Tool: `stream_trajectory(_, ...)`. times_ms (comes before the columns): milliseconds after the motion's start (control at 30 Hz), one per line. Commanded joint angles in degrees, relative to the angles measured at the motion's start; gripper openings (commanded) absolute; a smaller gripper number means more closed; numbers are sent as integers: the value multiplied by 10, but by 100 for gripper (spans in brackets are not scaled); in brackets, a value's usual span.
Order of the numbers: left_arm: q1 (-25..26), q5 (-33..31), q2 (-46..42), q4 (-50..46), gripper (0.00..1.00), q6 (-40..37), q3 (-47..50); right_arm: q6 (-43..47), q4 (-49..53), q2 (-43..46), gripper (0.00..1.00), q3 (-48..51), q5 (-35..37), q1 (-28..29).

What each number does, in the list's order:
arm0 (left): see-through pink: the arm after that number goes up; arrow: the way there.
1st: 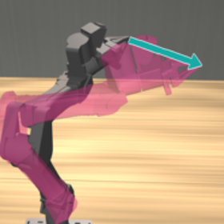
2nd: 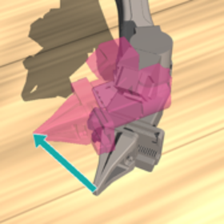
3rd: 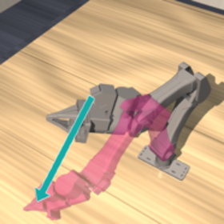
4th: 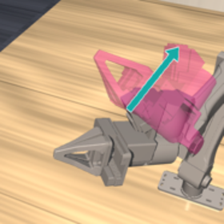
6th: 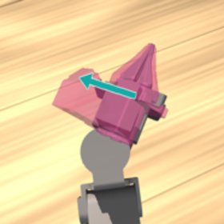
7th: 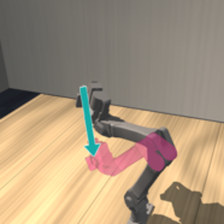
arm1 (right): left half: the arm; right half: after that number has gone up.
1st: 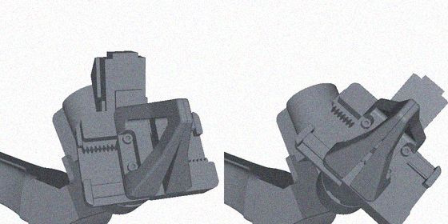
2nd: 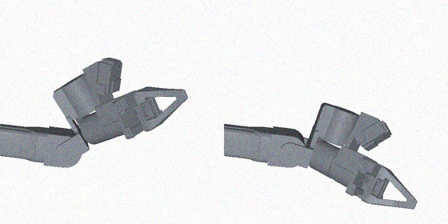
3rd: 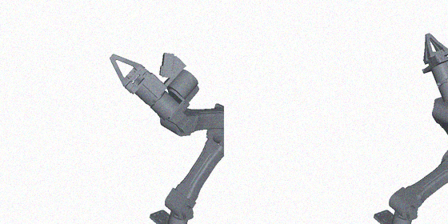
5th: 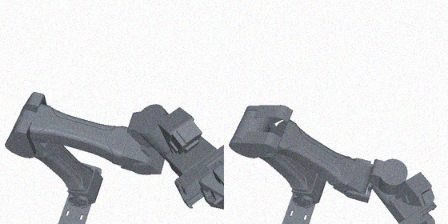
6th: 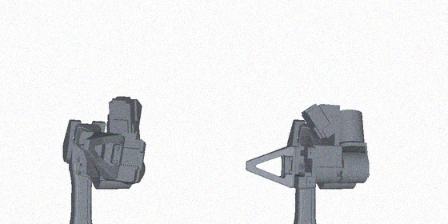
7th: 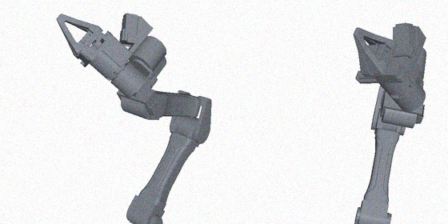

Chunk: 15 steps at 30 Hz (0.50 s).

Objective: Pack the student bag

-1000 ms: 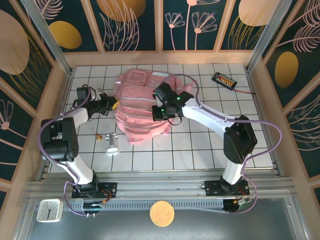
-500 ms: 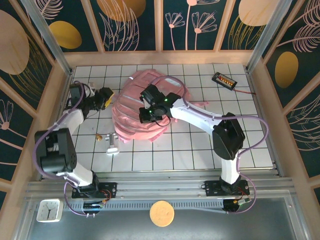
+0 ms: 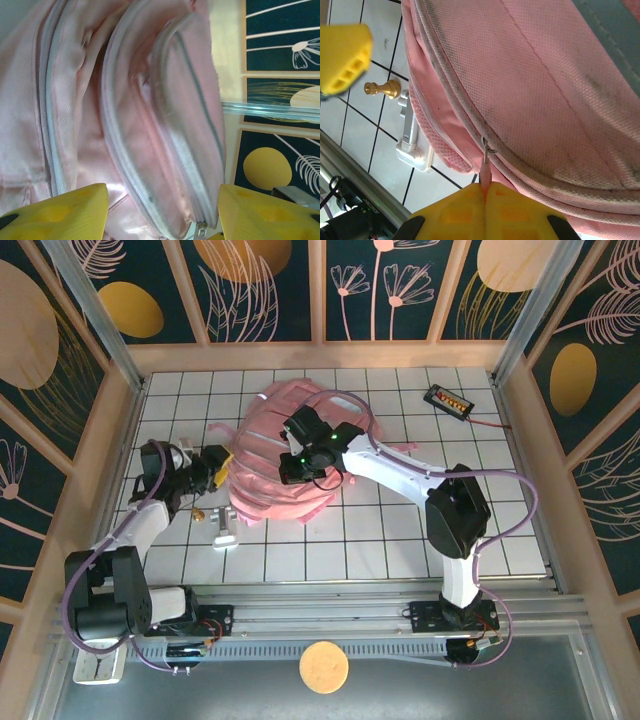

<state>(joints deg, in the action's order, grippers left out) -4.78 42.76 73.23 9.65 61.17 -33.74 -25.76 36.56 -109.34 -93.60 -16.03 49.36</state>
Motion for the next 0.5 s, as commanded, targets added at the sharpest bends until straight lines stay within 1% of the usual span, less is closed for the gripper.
stream_trajectory(0, 24, 20, -2, 64, 60, 57, 3, 14, 16, 12, 0, -10, -14, -1)
stream_trajectory(100, 58, 16, 4, 76, 59, 72, 2, 11, 15, 9, 0, -20, -13, 0)
stream_trajectory(167, 70, 11, 5, 92, 58, 88, 16, 9, 14, 7, 0, -26, -12, 1)
stream_trajectory(300, 76, 6, 2, 139, 55, 127, 55, 2, 8, 4, 0, -32, -10, 4)
stream_trajectory(467, 82, 4, 13, 144, 54, 127, 58, -1, 11, -6, 0, -51, -7, 12)
